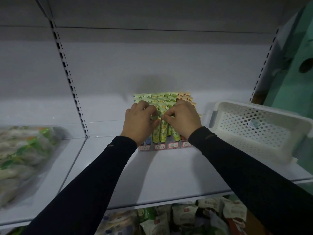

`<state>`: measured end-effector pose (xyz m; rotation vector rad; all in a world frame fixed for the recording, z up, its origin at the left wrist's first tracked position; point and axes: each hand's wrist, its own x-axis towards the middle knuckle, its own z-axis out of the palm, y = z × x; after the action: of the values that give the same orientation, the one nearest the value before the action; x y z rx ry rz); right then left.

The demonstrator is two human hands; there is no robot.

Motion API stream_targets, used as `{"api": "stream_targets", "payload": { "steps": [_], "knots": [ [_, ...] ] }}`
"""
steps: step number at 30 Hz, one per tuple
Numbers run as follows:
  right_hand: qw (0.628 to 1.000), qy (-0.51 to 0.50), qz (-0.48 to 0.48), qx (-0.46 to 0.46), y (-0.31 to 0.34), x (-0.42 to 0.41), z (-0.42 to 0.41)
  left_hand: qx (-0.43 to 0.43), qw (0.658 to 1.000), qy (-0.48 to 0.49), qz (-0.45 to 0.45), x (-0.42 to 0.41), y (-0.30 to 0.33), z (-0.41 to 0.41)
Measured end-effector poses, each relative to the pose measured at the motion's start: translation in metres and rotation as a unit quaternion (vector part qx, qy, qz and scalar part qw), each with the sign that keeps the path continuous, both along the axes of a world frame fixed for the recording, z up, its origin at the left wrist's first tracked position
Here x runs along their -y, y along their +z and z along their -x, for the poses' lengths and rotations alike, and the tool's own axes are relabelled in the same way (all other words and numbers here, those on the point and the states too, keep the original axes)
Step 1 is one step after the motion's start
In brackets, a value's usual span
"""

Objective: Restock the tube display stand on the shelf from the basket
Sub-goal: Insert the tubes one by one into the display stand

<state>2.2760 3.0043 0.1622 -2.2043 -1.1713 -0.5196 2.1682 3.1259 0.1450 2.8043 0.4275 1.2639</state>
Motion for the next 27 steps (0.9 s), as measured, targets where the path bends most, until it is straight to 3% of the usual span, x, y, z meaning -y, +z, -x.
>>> {"api": "stream_targets", "payload": {
  "steps": [9, 19, 27],
  "knots": [
    [0.998, 0.041, 0.047, -0.003, 0.007, 0.007, -0.004, -0.003, 1.000, 0.001, -0.018, 0.004, -0.001, 0.003],
    [0.998, 0.065, -0.002, -0.010, 0.011, 0.020, -0.001, -0.013, 1.000, -0.006, -0.017, 0.005, 0.000, 0.006],
    [0.999, 0.035, 0.000, 0.025, 0.002, 0.033, -0.010, -0.023, 0.995, -0.016, -0.095, 0.007, -0.002, 0.005]
  ]
}}
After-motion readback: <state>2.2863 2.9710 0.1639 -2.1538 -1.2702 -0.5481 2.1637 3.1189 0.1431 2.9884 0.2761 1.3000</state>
